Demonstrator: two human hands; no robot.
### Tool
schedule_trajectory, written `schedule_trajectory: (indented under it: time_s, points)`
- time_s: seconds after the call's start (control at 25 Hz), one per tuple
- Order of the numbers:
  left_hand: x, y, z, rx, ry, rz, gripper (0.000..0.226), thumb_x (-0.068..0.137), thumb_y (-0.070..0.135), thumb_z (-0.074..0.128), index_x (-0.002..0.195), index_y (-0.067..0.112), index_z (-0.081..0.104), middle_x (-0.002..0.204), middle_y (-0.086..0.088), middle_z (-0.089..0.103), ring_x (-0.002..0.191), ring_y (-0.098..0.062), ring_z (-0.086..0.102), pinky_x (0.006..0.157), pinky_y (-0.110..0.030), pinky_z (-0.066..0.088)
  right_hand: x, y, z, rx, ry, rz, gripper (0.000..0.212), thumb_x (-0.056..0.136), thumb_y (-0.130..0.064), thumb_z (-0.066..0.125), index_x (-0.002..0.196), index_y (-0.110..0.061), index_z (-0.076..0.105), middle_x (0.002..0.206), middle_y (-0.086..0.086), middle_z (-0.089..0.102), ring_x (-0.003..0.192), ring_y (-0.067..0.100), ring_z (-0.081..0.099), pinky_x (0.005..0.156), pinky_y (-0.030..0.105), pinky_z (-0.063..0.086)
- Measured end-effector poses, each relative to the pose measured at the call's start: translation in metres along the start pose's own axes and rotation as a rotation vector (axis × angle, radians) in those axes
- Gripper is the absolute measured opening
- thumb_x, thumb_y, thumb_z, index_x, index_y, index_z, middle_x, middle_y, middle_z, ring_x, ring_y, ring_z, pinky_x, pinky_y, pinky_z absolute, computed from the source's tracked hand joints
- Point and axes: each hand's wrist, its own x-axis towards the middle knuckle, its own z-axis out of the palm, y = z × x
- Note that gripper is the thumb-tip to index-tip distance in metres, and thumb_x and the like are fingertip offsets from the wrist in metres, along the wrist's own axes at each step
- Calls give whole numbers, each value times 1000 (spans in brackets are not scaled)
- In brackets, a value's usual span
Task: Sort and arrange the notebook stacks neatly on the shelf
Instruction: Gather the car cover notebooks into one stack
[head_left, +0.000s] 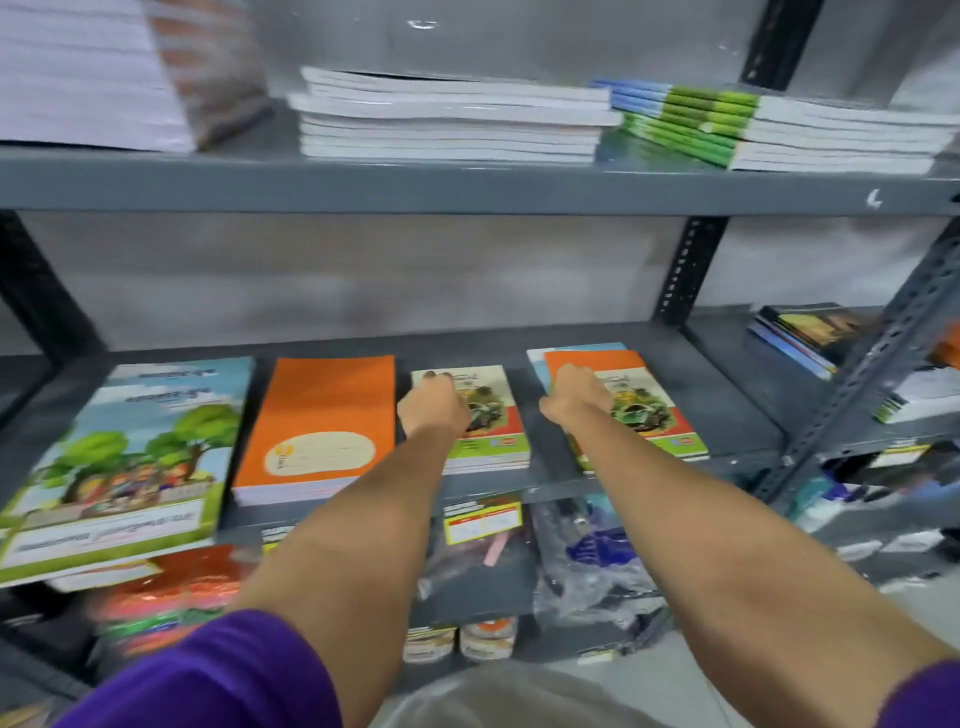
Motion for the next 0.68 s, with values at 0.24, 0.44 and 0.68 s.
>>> schedule_trajectory:
  time_s: [0.24, 0.44, 0.68]
  points:
    - [-6, 133, 65, -72, -85, 93, 28, 86, 28, 50, 100, 10, 66, 100, -10, 68, 91, -31, 67, 71, -35, 51, 47, 124, 3, -108, -69, 182, 49, 79, -40, 70, 118, -13, 58, 121, 7, 58, 116, 28, 51, 78, 37, 50]
    - [-19, 187, 101, -144, -93, -1, 27, 87, 38, 51, 93, 14, 63, 91, -6, 65, 82, -27, 67, 62, -31, 47, 64, 161, 15, 10, -25, 217, 57, 77, -63, 62, 101, -11, 62, 111, 12, 62, 105, 30, 57, 77, 37, 52]
    - [-11, 190, 94, -374, -98, -223, 36, 89, 27, 52, 117, 4, 54, 112, -12, 62, 97, -30, 64, 73, -37, 51, 62, 163, 18, 18, 125, 239, 69, 75, -72, 54, 100, -8, 65, 115, 14, 60, 113, 32, 51, 87, 42, 44]
